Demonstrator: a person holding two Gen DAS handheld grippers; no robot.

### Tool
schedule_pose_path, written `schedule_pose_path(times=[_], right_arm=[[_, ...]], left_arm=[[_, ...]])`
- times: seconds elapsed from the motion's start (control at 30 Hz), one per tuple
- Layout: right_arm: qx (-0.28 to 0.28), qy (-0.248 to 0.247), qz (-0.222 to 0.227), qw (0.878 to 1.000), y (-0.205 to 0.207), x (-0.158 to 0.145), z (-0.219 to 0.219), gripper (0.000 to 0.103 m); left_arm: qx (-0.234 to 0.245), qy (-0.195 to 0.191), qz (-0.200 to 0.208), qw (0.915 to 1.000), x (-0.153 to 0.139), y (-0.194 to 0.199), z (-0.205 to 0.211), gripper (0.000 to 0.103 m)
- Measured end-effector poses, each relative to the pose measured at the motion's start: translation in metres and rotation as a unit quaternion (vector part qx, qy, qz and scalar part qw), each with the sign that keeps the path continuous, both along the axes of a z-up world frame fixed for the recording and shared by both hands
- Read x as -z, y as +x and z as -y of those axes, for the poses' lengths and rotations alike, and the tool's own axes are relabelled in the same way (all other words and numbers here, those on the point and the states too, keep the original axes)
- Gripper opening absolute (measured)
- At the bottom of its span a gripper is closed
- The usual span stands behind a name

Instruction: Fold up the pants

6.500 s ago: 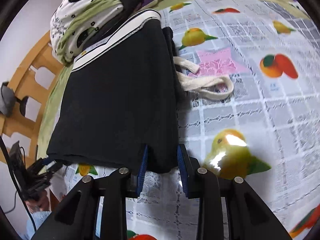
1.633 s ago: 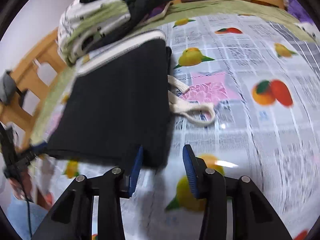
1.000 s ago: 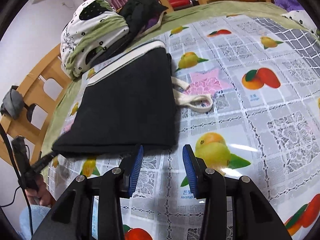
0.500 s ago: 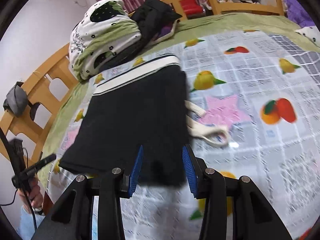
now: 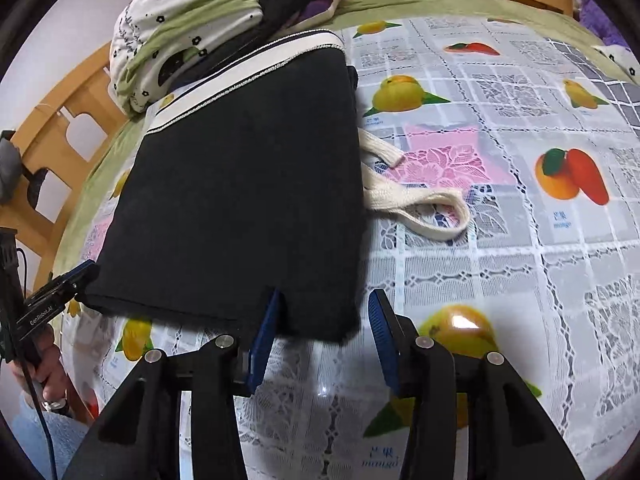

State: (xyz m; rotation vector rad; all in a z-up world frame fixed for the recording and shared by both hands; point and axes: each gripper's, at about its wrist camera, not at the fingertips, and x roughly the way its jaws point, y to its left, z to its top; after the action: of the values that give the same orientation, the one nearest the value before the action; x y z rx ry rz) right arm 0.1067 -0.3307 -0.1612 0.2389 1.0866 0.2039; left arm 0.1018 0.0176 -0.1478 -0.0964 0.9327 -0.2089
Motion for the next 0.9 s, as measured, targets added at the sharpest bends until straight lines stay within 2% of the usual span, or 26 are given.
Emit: schedule_pose_path(times=[0.2, 0.4, 0.43, 0.5, 0.63, 0.73, 0.9], right_arm=[[-0.002, -0.004, -0.004, 1.000, -0.008, -0.007, 0.001, 0.043], [-0.002, -0.013, 0.010, 1.000, -0.023, -0.026, 0.000, 0.043], [-0.001, -0.017, 0.014, 1.000, -0.026, -0.031, -0.001, 0.043], [0.001, -0.025, 0.026, 0.999, -0.031, -0.041, -0.002, 0.043], [0.008, -0.030, 0.051, 0.998, -0.036, -0.057, 0.002, 0.044], [0.021, -0.029, 0.065, 0.997, -0.032, -0.063, 0.009, 0.044], [0.048, -0.005, 0.080, 0.996, -0.004, -0.064, 0.016, 0.044]], left_arm=[[0.002, 0.008, -0.004, 1.0000, -0.004, -0.008, 0.000, 0.033], [-0.003, 0.005, -0.010, 0.9999, -0.007, -0.016, -0.006, 0.034], [-0.005, 0.007, -0.012, 0.9999, -0.008, -0.017, -0.007, 0.035], [-0.007, 0.016, -0.015, 0.9997, -0.009, -0.021, -0.010, 0.045], [-0.009, 0.024, -0.015, 0.9995, -0.014, -0.027, -0.023, 0.046], [-0.019, 0.012, 0.000, 0.9997, -0.021, -0.027, -0.037, 0.046], [-0.025, -0.037, 0.007, 0.9990, -0.031, -0.008, -0.056, 0.051]])
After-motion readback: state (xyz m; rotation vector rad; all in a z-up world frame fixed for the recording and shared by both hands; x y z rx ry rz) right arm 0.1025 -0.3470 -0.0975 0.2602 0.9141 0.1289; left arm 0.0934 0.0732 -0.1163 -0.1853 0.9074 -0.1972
